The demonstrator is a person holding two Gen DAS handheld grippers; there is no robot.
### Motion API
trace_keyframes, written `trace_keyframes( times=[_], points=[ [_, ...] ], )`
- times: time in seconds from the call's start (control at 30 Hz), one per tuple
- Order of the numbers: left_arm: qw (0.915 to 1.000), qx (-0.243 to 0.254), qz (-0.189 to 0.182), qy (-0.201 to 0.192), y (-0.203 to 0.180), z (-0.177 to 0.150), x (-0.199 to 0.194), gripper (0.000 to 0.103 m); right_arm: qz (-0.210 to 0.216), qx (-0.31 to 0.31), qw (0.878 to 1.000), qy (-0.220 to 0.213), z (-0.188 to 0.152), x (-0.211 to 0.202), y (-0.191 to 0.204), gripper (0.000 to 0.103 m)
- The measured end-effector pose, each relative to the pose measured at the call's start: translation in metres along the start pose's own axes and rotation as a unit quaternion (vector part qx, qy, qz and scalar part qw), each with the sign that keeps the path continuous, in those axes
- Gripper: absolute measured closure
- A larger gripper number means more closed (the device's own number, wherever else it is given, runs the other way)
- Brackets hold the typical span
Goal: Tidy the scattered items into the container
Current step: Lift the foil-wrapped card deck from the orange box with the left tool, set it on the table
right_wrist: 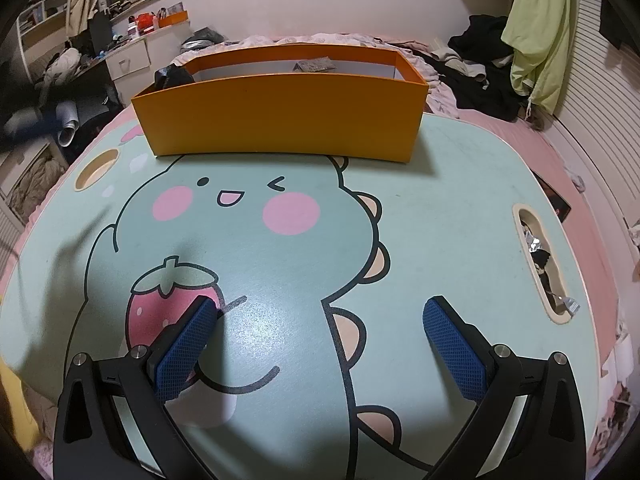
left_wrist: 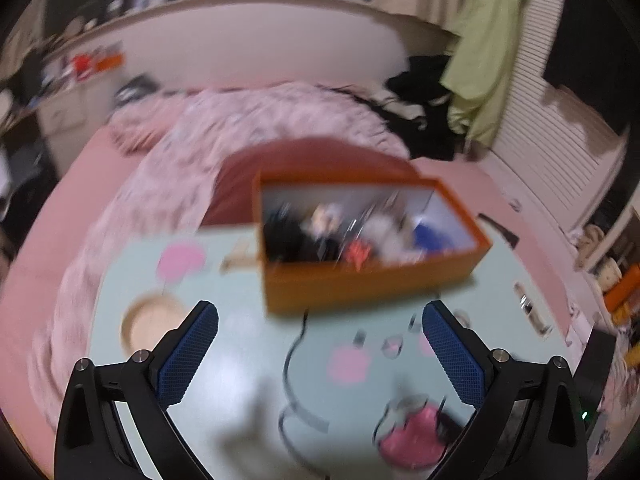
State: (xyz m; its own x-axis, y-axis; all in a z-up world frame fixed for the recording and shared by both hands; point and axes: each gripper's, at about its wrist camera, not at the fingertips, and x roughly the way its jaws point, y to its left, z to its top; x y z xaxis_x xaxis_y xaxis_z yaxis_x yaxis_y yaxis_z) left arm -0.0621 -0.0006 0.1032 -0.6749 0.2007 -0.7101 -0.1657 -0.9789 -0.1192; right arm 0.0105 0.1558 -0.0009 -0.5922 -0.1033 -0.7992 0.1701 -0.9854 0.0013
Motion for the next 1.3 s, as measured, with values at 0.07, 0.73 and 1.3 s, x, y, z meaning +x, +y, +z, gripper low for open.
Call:
trace_keyframes(
  times=[0.07, 0.73, 1.3],
  points=[
    [0.9995, 0.022, -0.016, 0.017, -0.01, 0.025, 0.017, 0.019, 0.001, 0.0, 1.0, 0.0, 0.0, 0.0, 0.0, 0.0],
    [0.9895, 0.086, -0.061, 0.099, -0.049, 0.089, 0.14, 0.085, 0.019, -0.01, 1.0, 0.006, 0.007, 0.008, -0.006, 0.0],
    [0.9845, -0.01, -0.175, -0.003, 0.03, -0.026, -0.023, 0.085, 0.135, 0.034, 0.99, -0.001, 0.042, -0.005, -0.02, 0.013]
  ],
)
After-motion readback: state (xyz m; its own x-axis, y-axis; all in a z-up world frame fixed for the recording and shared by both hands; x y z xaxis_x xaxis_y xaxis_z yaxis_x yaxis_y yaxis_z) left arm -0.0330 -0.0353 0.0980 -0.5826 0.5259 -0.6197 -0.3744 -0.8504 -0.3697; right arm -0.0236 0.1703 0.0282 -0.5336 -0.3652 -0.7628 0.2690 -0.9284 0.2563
